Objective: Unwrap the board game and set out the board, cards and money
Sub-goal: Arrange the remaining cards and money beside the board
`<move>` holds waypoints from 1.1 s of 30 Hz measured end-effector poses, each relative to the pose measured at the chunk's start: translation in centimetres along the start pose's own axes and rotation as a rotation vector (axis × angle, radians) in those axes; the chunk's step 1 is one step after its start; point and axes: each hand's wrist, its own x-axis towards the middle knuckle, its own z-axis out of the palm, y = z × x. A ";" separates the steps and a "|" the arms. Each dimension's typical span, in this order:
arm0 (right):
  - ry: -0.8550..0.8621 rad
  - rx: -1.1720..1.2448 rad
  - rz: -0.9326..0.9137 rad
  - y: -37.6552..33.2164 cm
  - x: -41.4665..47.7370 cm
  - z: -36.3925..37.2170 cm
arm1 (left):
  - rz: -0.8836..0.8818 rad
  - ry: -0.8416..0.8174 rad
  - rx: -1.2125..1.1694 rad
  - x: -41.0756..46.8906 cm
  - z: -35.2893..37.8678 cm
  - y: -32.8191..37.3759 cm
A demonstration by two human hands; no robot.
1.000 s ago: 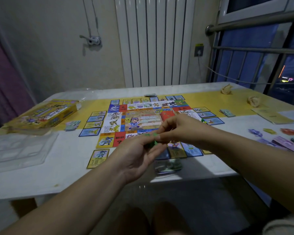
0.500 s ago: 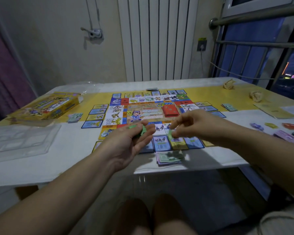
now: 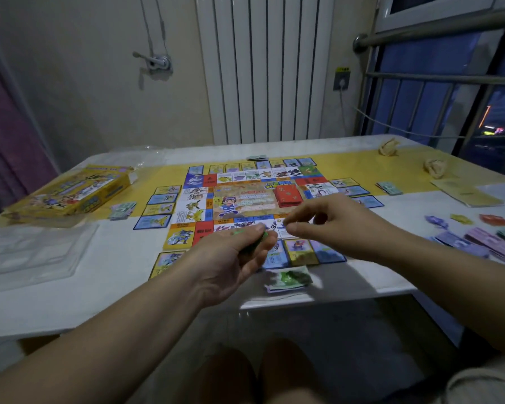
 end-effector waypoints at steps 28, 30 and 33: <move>0.464 0.143 0.383 17.1 9.5 -14.1 | -0.169 -0.150 -0.151 18.1 17.9 2.8; 0.396 0.011 0.482 19.8 9.8 -14.5 | -0.183 -0.157 -0.171 18.7 17.7 2.8; 0.333 -0.089 0.577 23.3 10.2 -14.2 | -0.187 -0.158 -0.189 19.1 17.0 3.1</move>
